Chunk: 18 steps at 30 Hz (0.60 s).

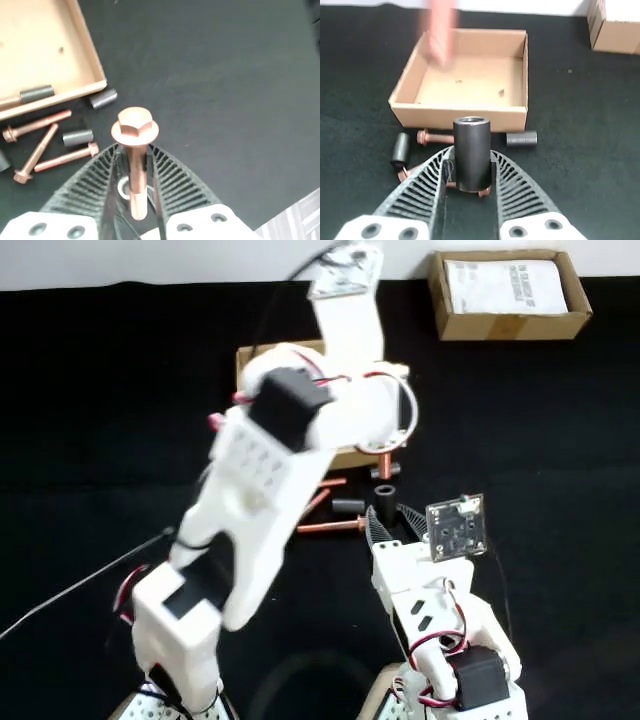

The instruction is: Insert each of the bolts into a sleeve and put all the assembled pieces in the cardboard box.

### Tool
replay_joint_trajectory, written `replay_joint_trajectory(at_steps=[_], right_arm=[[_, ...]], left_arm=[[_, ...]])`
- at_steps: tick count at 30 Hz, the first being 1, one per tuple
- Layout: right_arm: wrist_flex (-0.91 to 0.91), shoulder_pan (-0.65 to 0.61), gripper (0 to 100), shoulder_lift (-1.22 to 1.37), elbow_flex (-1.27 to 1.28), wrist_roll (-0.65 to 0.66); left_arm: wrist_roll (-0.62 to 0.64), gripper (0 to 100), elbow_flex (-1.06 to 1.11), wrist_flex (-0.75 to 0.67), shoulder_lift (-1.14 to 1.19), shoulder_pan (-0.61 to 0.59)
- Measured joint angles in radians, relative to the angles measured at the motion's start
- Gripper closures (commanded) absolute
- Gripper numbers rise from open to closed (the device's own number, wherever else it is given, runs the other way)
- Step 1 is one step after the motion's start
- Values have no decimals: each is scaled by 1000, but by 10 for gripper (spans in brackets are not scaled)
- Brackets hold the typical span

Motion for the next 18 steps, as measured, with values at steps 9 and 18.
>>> replay_joint_trajectory(at_steps=[9, 18], right_arm=[[0, 0, 991, 0, 11, 0], [0, 0, 991, 0, 11, 0]], left_arm=[[-57, 993, 304, 0, -364, -55], [-55, 993, 879, -333, -612, -161]])
